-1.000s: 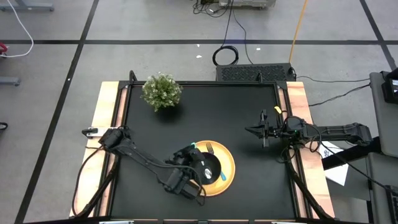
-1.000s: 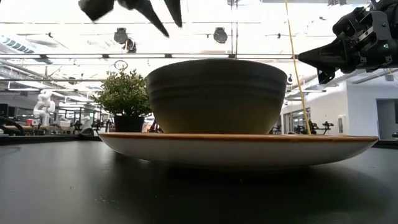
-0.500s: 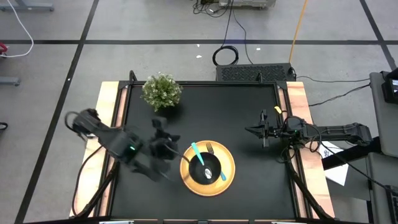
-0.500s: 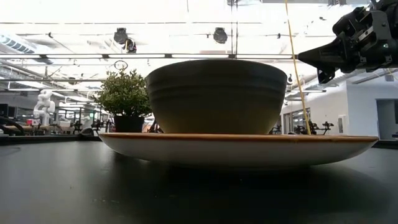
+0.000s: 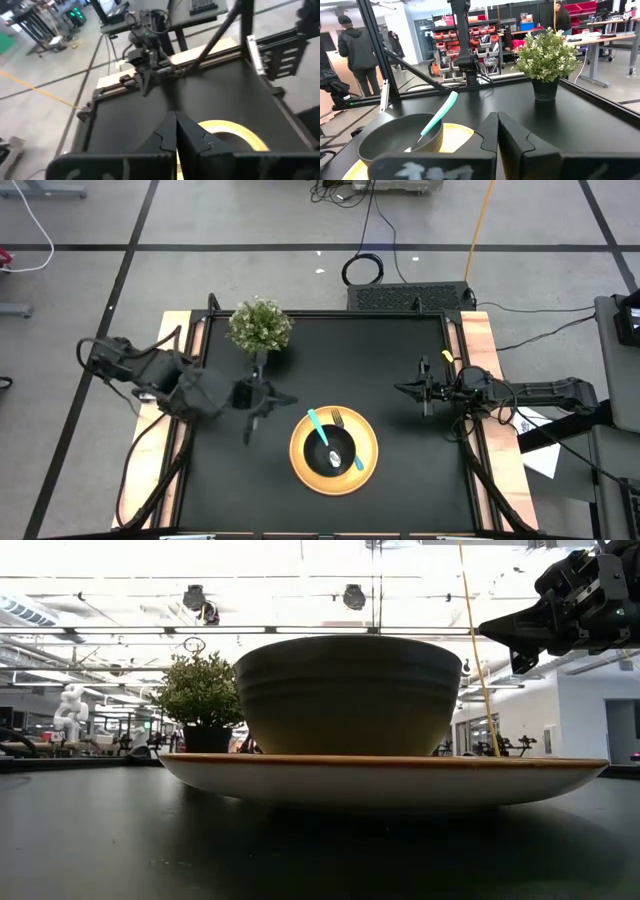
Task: Set table place
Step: Return to Home Position
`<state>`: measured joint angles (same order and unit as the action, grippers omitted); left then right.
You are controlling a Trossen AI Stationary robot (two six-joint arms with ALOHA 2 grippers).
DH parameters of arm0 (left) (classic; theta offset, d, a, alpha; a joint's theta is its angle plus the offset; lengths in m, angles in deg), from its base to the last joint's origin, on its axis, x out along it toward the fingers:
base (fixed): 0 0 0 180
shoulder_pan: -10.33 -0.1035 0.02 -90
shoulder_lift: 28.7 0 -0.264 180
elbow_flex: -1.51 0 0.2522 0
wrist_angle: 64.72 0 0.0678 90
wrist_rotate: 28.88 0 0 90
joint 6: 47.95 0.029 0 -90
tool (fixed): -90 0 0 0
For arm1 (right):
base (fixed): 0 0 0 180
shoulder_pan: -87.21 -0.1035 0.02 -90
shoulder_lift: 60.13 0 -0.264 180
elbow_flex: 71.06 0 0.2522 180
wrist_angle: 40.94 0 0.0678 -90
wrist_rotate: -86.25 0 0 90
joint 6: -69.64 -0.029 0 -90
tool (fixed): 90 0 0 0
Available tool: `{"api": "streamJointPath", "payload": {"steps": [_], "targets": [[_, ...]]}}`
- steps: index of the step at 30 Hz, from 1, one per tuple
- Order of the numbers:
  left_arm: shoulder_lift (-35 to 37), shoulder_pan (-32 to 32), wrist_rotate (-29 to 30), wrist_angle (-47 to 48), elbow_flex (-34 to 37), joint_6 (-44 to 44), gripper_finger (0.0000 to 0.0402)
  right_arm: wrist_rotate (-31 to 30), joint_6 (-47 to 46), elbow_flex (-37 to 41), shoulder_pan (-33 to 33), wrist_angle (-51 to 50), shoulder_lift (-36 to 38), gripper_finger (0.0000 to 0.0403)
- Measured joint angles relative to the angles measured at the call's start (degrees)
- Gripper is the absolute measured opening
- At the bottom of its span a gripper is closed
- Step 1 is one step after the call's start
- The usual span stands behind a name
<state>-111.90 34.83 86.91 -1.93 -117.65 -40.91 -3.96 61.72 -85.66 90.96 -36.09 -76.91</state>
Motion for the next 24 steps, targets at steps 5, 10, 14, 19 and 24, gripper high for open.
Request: {"api": "streamJointPath", "payload": {"steps": [5,10,14,19,24], "targets": [[4.31,-8.00,-0.88,-11.49,8.65,1.73,0.0001,0.02,-0.63,0.02,-0.02,-0.03,-0.01,0.0000],[8.61,-19.41,1.12,-17.41,15.95,-10.92,0.0001,0.12,-0.55,0.00,-0.07,-0.18,-0.02,0.0000],[11.07,-26.79,-2.78,-18.95,21.37,-17.13,0.0001,0.24,-0.44,0.02,-0.07,-0.85,-0.02,0.0000],[12.40,-32.37,-17.64,-24.44,30.27,-15.60,0.0001,0.26,-0.05,0.02,-0.09,-0.96,-0.02,0.0000],[14.01,-32.79,-34.61,-40.16,41.08,-13.54,0.0001,0.26,0.57,0.01,-0.09,-1.15,-0.02,0.0000]]}}
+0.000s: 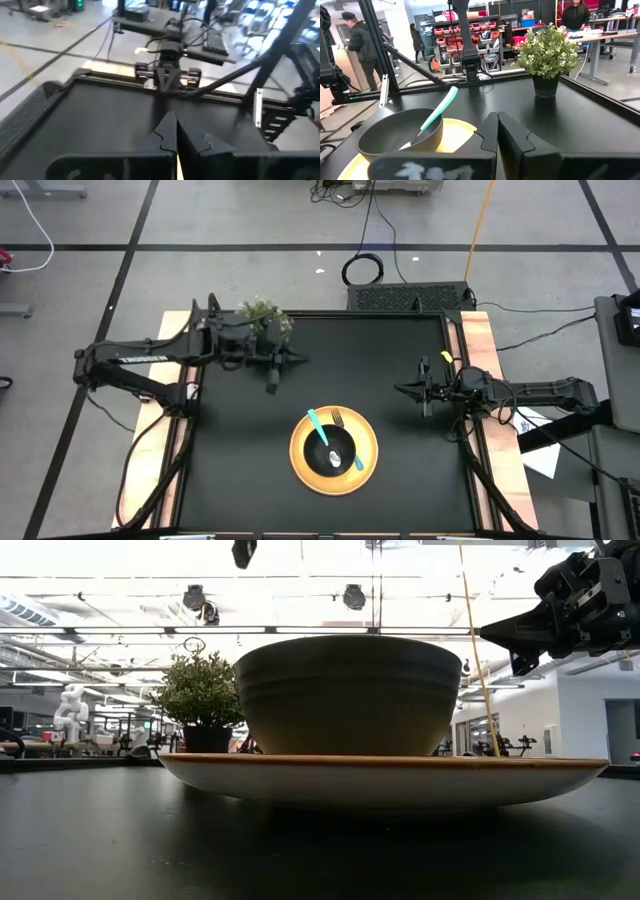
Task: Set table place
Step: Return to Home Position
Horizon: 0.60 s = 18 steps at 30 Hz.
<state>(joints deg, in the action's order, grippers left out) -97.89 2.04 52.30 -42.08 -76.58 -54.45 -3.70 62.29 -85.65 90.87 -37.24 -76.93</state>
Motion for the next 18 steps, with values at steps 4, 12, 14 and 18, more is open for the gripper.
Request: {"api": "streamJointPath", "payload": {"steps": [4,12,14,18], "targets": [[1.98,-0.16,-2.94,-9.36,7.85,3.01,0.0001,0.00,0.09,0.01,0.00,-0.01,0.00,0.0000],[12.58,-1.00,-2.51,-19.90,20.97,7.72,0.0000,0.04,-0.18,0.00,0.00,0.15,0.00,0.0000],[15.58,-1.12,-2.61,-20.13,22.98,8.38,0.0000,0.13,-0.62,0.00,0.00,0.74,0.00,0.0000],[19.95,-0.85,-2.78,-16.30,25.87,15.43,0.0000,0.28,-0.57,0.01,0.00,2.91,0.02,0.0000]]}}
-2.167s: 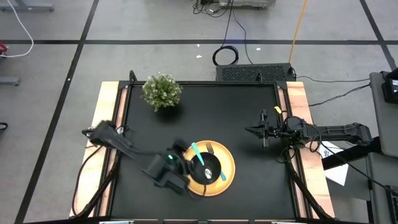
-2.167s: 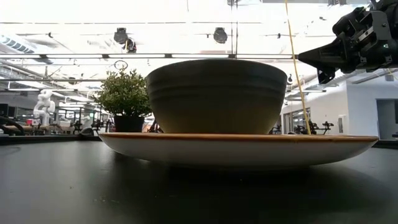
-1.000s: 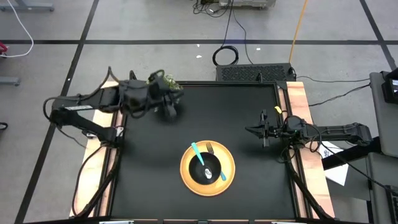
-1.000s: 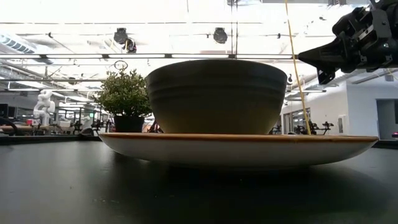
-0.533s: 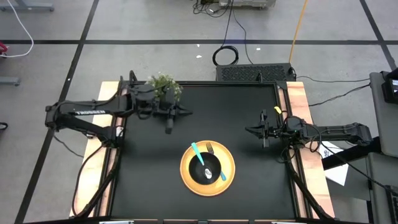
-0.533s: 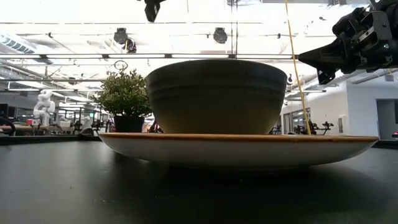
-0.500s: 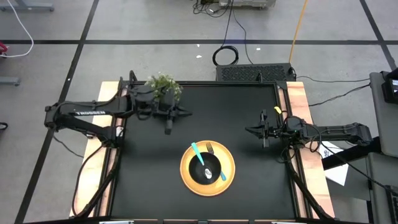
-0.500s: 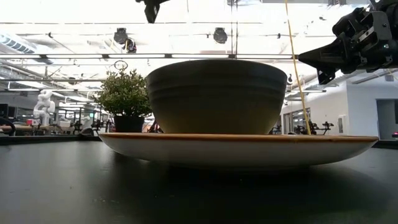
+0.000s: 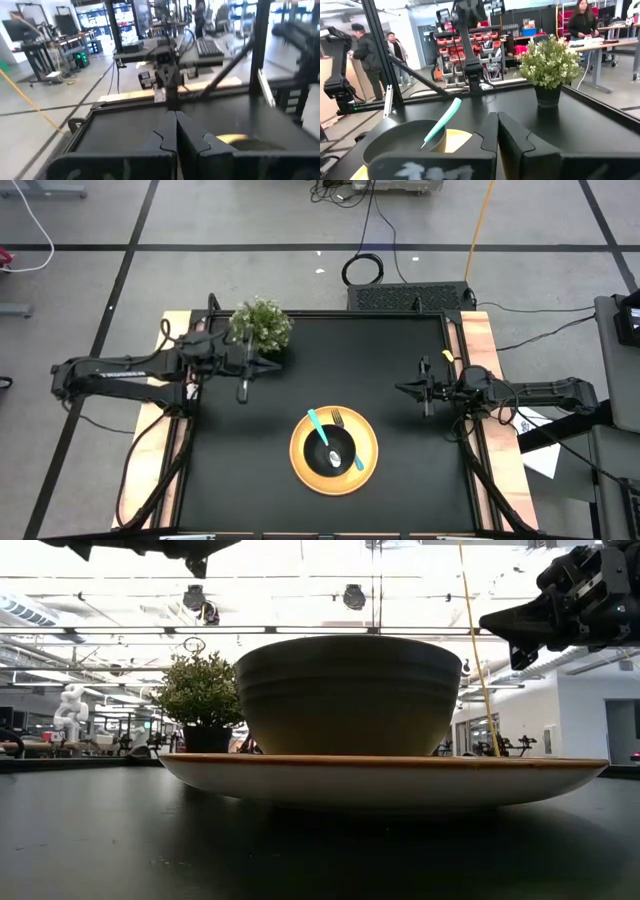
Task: Set table place
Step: Return to Home Position
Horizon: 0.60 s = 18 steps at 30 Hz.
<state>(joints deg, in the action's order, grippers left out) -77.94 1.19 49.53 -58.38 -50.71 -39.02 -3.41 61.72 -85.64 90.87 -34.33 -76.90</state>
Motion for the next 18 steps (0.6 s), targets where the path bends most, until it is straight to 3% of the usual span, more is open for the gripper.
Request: {"api": "streamJointPath", "payload": {"steps": [11,18], "targets": [[4.22,-2.91,1.44,0.63,9.56,-0.04,0.0000,2.95,-1.90,0.00,-0.02,1.68,0.00,0.0000],[9.06,-1.13,-3.52,-9.52,18.98,-0.20,0.0000,2.91,-1.90,-0.02,-0.02,1.67,0.00,0.0000]]}}
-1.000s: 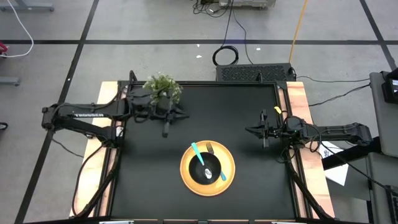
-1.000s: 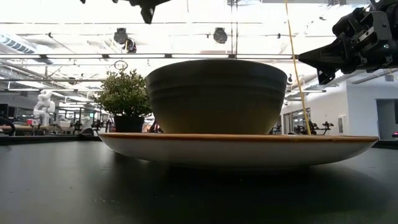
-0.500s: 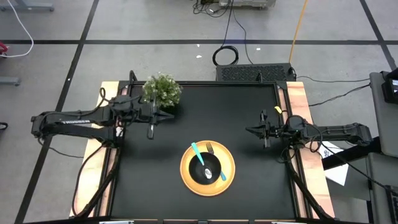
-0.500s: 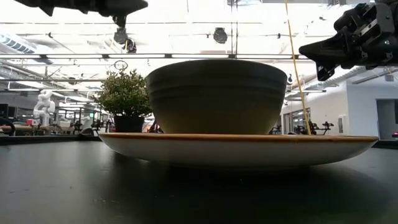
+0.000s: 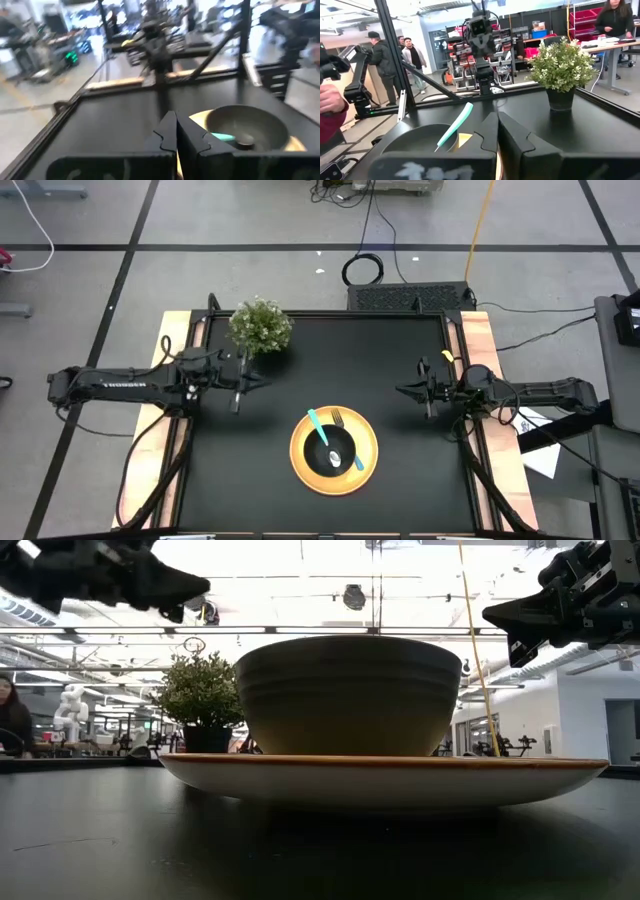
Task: Set table place
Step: Return to Home Position
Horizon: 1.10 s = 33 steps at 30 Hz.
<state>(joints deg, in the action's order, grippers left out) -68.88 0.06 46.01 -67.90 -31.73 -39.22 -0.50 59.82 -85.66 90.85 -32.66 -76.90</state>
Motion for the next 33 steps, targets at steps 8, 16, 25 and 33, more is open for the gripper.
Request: {"api": "streamJointPath", "payload": {"steps": [8,16,25,33], "targets": [[5.63,0.44,-1.32,-8.70,10.87,-0.94,0.0000,-0.12,1.40,0.01,0.02,0.00,0.00,0.0000],[6.91,-0.30,-4.16,-9.92,15.00,-1.24,0.0000,-2.33,1.10,0.02,0.08,-0.02,0.00,0.0000],[6.93,-0.26,-5.34,-10.49,16.58,-2.32,0.0000,-3.90,1.53,0.02,0.07,-0.48,-0.02,0.0000],[6.91,-0.26,-5.18,-10.46,16.58,-1.84,0.0000,-6.58,1.57,0.02,0.13,-1.60,-0.02,0.0000]]}}
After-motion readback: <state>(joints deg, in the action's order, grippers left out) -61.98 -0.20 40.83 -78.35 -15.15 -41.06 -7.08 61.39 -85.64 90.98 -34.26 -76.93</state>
